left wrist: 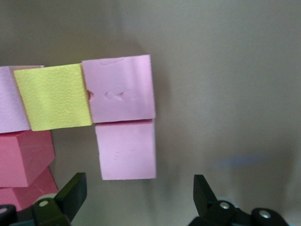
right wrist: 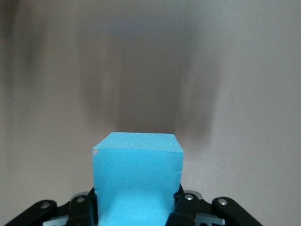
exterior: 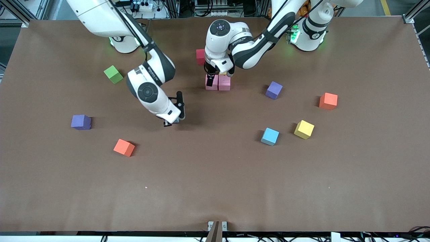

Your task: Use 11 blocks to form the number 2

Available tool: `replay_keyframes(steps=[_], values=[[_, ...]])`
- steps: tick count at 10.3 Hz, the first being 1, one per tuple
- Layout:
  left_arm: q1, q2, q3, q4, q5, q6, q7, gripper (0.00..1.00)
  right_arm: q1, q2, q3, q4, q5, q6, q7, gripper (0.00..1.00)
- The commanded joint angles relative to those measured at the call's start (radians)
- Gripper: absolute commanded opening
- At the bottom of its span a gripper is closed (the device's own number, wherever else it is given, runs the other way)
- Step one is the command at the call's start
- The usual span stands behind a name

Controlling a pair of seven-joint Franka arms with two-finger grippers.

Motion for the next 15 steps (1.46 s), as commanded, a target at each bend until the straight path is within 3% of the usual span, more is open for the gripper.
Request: replay_keyframes(steps=[1,4,6,9,11,15], values=[[0.146,-0.041,-0.111,-0.023,0.019,-0.054,0.004,1.0,0.038,-0.13,-0.001,-0.153,0.021,0.058,0.048,0.0],[0.398,-0.043,-0.324,-0.012,0.019,-0.166,0.121,1.0,0.072,-0.201,0.0,-0.227,0.028,0.063,0.048,0.0],[0.521,-0.043,-0.393,-0.013,0.018,-0.226,0.22,1.0,0.107,-0.234,-0.003,-0.272,0.161,0.068,0.048,0.0],[0.659,-0.038,-0.395,0.007,0.022,-0.232,0.378,1.0,0.164,-0.257,-0.003,-0.304,0.312,0.068,0.067,0.0],[0.716,-0.02,-0.391,0.036,0.018,-0.241,0.449,1.0,0.213,-0.252,-0.003,-0.301,0.314,0.071,0.161,0.0],[0.726,0.014,-0.326,0.156,0.016,-0.447,0.722,1.0,0.277,-0.232,-0.005,-0.301,0.315,0.12,0.256,0.0]])
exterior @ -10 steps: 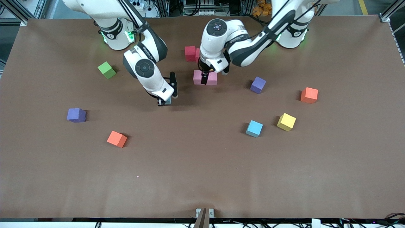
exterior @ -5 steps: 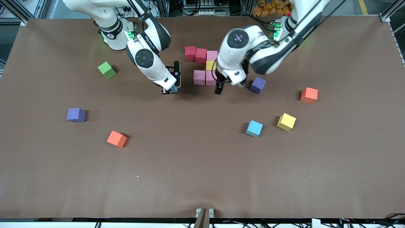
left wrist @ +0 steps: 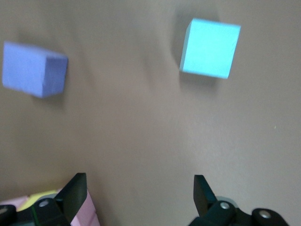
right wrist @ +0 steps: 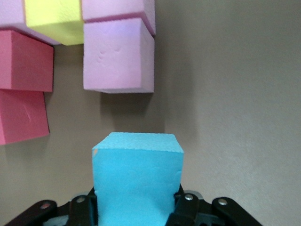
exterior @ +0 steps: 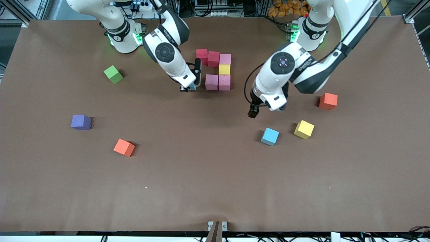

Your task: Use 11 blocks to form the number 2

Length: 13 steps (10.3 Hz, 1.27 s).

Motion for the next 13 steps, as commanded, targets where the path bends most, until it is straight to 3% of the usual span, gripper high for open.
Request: replay_keyframes(steps=[1,9,13], values=[[0.0,0.018,0.038,0.062,0.019,-0.082,0.143,1.0,0.031,-0.008,-0.007,-0.024,0.021,0.044,0.039,0.0],[-0.005,0.025,0.126,0.065,0.023,-0.077,0.446,1.0,0.105,0.074,-0.007,-0.02,0.02,0.156,0.101,0.0],[-0.037,0.128,0.187,0.157,0.028,-0.065,0.339,1.0,0.121,0.1,-0.008,-0.014,0.018,0.181,0.122,0.0]])
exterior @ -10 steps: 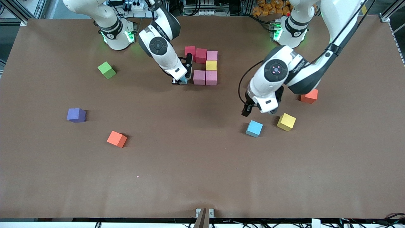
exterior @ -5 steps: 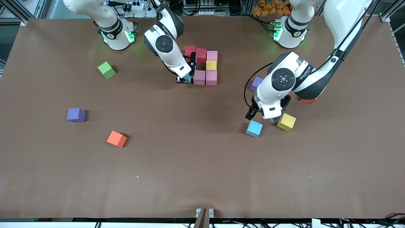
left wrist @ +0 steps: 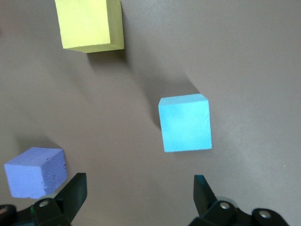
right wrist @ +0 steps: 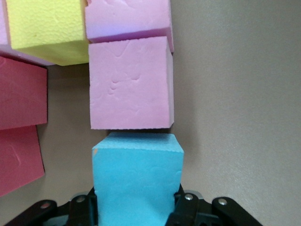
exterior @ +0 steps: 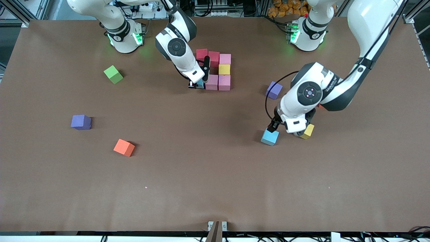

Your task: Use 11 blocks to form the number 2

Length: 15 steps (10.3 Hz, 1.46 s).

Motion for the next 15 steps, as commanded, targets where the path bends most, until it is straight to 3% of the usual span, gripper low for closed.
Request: replay_keyframes(steps=[1,4,6,13,14,15], values=[[-0.076,0.081,0.063,0.104,0.026,-0.007,-0.073,1.0,0.023,0.014,-0.008,0.005,0.016,0.017,0.014,0.0],[-0.314,0.136,0.279,0.211,0.024,-0.007,-0.098,1.0,0.033,0.029,-0.01,0.008,0.014,0.035,0.014,0.0],[-0.38,0.14,0.357,0.214,0.03,-0.007,-0.084,1.0,0.037,0.035,-0.013,0.014,0.008,0.035,0.014,0.0],[-0.368,0.162,0.358,0.201,0.059,0.051,-0.087,1.0,0.04,0.038,-0.016,0.028,-0.039,0.035,0.011,0.0],[-0.368,0.169,0.358,0.198,0.061,0.066,-0.087,1.0,0.04,0.038,-0.017,0.028,-0.039,0.035,0.012,0.11],[-0.368,0.175,0.36,0.198,0.061,0.066,-0.087,1.0,0.04,0.038,-0.019,0.028,-0.039,0.035,0.011,0.78]])
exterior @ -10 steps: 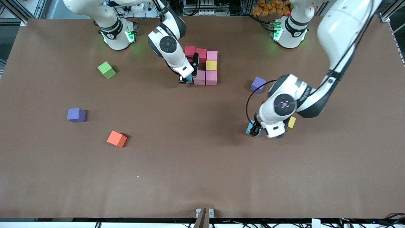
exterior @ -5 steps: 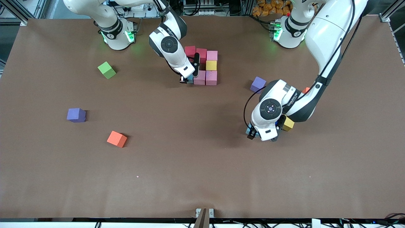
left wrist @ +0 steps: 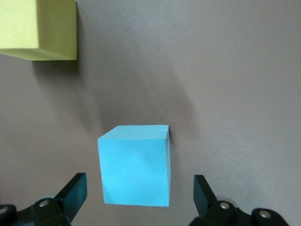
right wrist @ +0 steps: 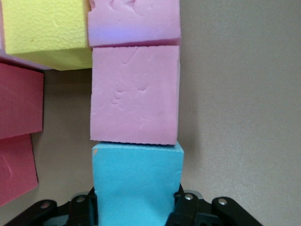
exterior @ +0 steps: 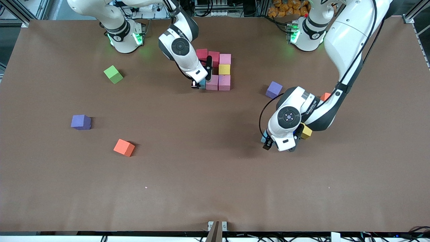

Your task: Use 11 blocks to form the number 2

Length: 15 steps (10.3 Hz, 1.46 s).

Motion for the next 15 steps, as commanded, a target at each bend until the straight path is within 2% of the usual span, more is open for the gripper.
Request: replay_keyframes(steps=[1,5,7,8,10,11,13,15], values=[[-0.002,0.013,0.002,-0.004,0.029,0.016,-0.009,1.0,0.018,0.009,-0.017,0.014,-0.014,0.004,0.004,1.0],[0.0,0.035,0.002,-0.02,0.064,0.047,-0.012,1.0,0.002,-0.021,-0.041,0.014,-0.014,-0.022,-0.046,1.0],[0.0,0.038,0.008,-0.018,0.064,0.047,-0.012,0.96,-0.018,-0.053,-0.075,0.042,-0.014,-0.117,-0.063,1.0],[0.0,0.038,0.008,-0.018,0.064,0.047,-0.012,0.84,-0.018,-0.055,-0.089,0.078,-0.014,-0.187,-0.079,1.0],[0.0,0.038,0.008,-0.018,0.063,0.047,-0.018,0.47,-0.017,-0.06,-0.121,0.132,-0.012,-0.289,-0.086,1.0],[0.0,0.035,0.008,-0.018,0.06,0.046,-0.021,0.36,-0.015,-0.058,-0.132,0.169,-0.012,-0.338,-0.085,1.0],[-0.006,0.026,0.005,-0.018,0.049,0.036,-0.03,0.3,-0.017,-0.061,-0.164,0.22,-0.012,-0.436,-0.085,1.0],[-0.032,0.0,-0.017,-0.018,0.049,0.015,-0.049,0.28,-0.02,-0.072,-0.207,0.256,-0.012,-0.501,-0.082,1.0]])
